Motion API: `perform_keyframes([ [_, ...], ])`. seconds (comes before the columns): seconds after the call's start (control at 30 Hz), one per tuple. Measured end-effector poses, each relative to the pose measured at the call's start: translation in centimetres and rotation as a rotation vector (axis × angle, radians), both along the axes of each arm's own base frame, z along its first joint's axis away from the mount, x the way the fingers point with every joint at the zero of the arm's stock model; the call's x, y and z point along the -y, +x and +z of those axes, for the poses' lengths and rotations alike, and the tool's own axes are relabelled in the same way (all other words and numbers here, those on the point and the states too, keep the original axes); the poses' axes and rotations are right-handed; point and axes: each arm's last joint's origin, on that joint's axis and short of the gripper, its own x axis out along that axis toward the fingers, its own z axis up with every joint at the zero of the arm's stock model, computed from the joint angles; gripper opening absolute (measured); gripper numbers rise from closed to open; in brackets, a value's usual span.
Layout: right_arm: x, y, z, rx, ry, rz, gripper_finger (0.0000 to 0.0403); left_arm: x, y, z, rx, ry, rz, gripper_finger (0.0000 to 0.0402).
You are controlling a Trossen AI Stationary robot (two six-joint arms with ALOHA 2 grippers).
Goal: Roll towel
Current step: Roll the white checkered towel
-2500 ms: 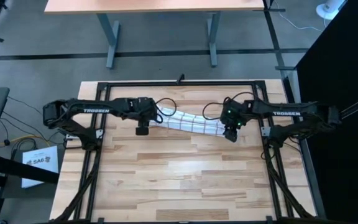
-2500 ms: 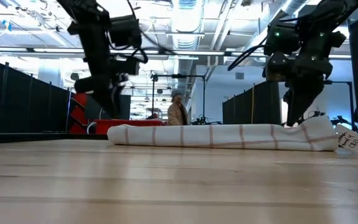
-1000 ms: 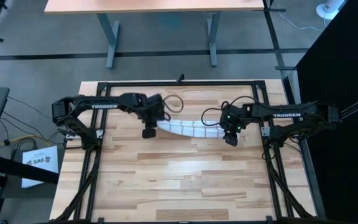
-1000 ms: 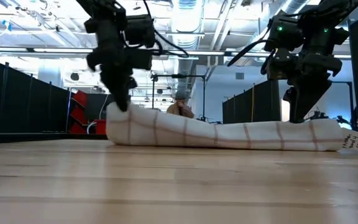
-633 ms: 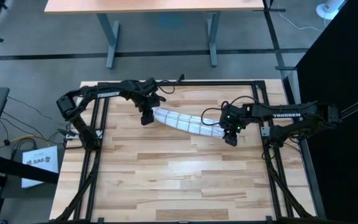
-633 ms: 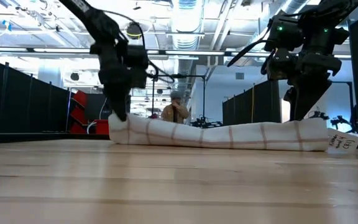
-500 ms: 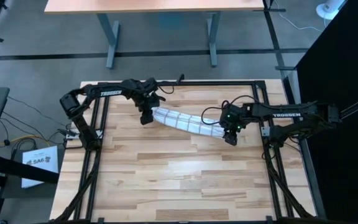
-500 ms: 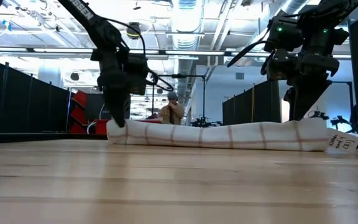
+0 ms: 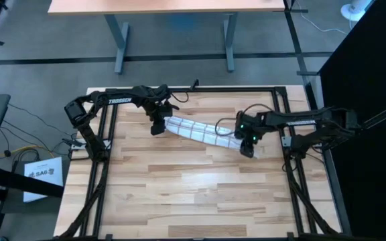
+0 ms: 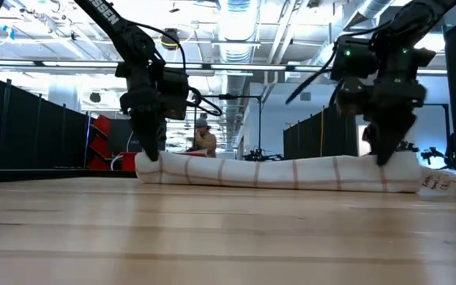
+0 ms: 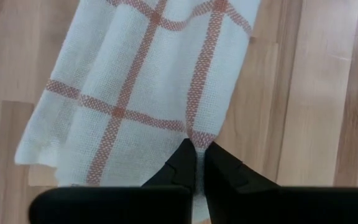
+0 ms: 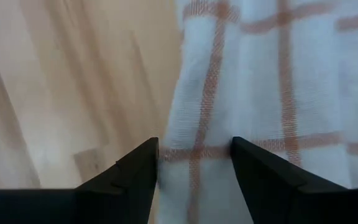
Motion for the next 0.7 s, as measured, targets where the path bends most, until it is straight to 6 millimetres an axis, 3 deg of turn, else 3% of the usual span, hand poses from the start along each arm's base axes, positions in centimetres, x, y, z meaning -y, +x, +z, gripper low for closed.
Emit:
perform_keyframes([
  [0.07, 0.1, 0.3, -0.7, -0.035, 0.005, -0.023, 0.0172, 0.0, 0.0, 0.0, -0.001, 0.0, -0.003, 0.0004],
  [0.13, 0.3, 0.8, -0.6, -0.044, 0.015, -0.028, 0.0128, 0.0, 0.0, 0.0, -0.002, -0.001, -0.004, 0.0004],
  [0.2, 0.4, 1.4, 0.4, -0.012, 0.022, -0.023, 0.0058, 0.1, -0.1, 0.1, -0.008, -0.002, -0.009, 0.0004],
  [0.27, 0.5, 1.7, 1.9, 0.049, 0.019, -0.01, 0.0018, 0.2, -0.4, 0.3, -0.016, -0.003, -0.023, 0.0004],
  [0.47, 1.6, 0.1, 4.3, 0.086, 0.074, -0.075, 0.0004, -0.1, -1.1, 1.1, 0.004, 0.015, -0.034, 0.0004],
  [0.7, 6.1, -2.6, 4.0, 0.08, 0.107, -0.242, 0.0004, -2.8, -2.4, 1.4, 0.092, -0.01, 0.076, 0.0004],
])
